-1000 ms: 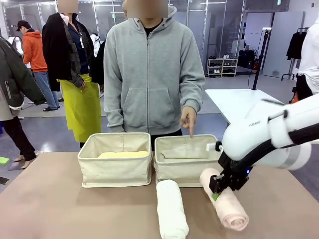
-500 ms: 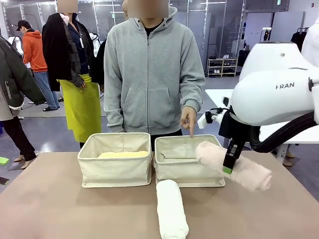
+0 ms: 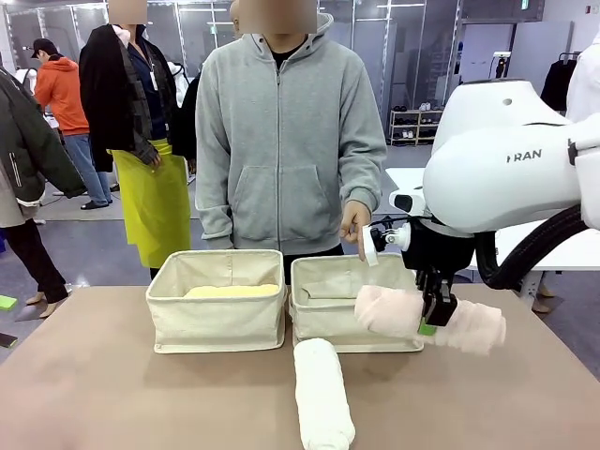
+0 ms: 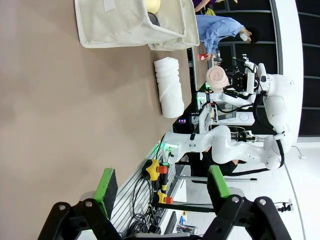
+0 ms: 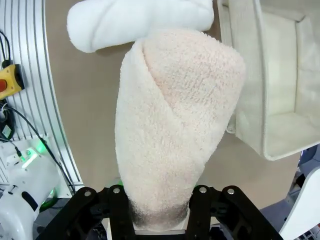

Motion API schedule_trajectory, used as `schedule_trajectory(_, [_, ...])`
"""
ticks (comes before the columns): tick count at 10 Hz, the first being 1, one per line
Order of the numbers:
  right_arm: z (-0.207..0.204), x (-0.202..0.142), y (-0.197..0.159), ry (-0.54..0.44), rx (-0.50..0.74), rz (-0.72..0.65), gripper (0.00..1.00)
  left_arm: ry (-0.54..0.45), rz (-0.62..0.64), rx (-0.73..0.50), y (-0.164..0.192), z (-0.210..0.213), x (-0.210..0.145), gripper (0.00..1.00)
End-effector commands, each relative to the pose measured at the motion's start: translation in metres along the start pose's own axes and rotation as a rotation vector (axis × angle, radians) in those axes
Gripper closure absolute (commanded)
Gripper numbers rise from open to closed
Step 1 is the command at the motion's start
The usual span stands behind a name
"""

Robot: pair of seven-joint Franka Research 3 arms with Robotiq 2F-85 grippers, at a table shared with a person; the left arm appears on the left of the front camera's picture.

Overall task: Divide the towels into two baskets.
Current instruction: Pick up one hotel-folded towel from the bottom of the table and place it in the Fabric basket indicated by the person.

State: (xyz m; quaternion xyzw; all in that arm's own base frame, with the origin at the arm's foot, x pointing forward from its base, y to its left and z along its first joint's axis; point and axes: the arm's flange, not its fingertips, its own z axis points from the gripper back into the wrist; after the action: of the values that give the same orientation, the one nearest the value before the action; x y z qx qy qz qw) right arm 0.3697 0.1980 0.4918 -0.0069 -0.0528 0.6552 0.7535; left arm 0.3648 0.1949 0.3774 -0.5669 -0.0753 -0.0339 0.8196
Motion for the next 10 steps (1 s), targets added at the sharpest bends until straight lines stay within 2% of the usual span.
schedule_trajectory(1, [0.002, 0.0, 0.0, -0.001, -0.004, -0.057, 0.76, -0.016, -0.008, -0.015, -0.003, 0.0, -0.002, 0.08])
schedule_trajectory(2, [0.002, 0.0, 0.0, -0.001, -0.004, -0.057, 0.76, -0.016, -0.008, -0.015, -0.003, 0.0, -0.002, 0.08])
schedule_trajectory(3, [0.0, -0.002, -0.002, 0.0, 0.0, -0.016, 0.62, -0.016, -0.008, -0.015, -0.003, 0.0, -0.002, 0.08])
schedule_trajectory(4, [0.011, 0.009, -0.012, 0.014, -0.127, 0.006, 0.62, -0.016, -0.008, -0.015, -0.003, 0.0, -0.002, 0.08])
schedule_trajectory(6, [0.025, 0.048, -0.062, -0.005, -0.165, 0.102, 0.62, -0.016, -0.008, -0.015, -0.003, 0.0, -0.002, 0.08])
schedule_trajectory(7, [0.026, 0.066, -0.094, 0.066, -0.165, 0.122, 0.62, -0.016, -0.008, -0.015, -0.003, 0.0, -0.002, 0.08])
schedule_trajectory(10, [-0.004, 0.096, -0.168, 0.091, -0.181, 0.21, 0.62, -0.016, -0.008, -0.015, -0.003, 0.0, -0.002, 0.08])
